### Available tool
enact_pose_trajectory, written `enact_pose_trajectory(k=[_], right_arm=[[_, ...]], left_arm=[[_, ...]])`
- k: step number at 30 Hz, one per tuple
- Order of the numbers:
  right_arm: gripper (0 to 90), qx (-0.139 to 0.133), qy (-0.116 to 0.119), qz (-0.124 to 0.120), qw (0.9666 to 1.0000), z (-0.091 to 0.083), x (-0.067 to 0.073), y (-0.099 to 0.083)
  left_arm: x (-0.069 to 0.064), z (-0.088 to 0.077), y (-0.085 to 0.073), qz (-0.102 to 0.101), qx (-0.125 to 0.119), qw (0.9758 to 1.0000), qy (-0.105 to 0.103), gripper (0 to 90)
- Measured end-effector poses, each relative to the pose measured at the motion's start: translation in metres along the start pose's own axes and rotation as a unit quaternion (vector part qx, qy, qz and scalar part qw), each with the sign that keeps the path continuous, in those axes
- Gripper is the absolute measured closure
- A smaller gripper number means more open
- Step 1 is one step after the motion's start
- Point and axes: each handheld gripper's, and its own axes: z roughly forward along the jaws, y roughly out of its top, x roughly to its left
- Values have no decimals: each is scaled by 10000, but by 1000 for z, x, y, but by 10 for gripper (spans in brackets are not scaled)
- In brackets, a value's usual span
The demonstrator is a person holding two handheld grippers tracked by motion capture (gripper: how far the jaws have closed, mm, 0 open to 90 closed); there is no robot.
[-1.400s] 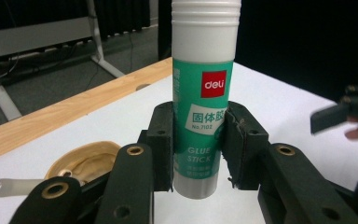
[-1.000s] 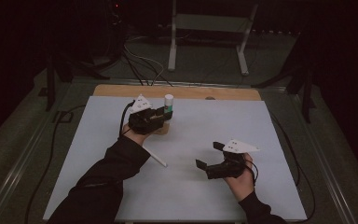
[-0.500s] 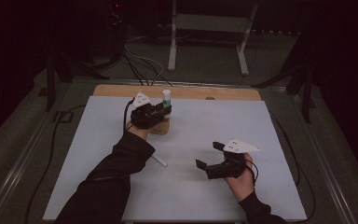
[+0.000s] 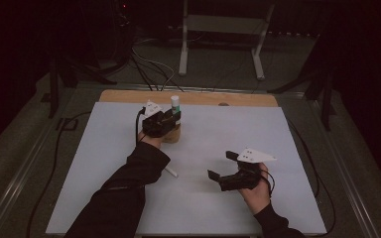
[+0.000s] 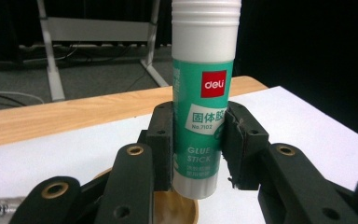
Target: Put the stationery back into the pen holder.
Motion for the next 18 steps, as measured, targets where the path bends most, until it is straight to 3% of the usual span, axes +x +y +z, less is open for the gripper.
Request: enact_pose_trajectory(k=[18], right_arm=[[0, -19, 56, 56, 10000, 0, 0, 0]], left_arm=[[-9, 9, -21, 201, 79, 9974, 689, 670]])
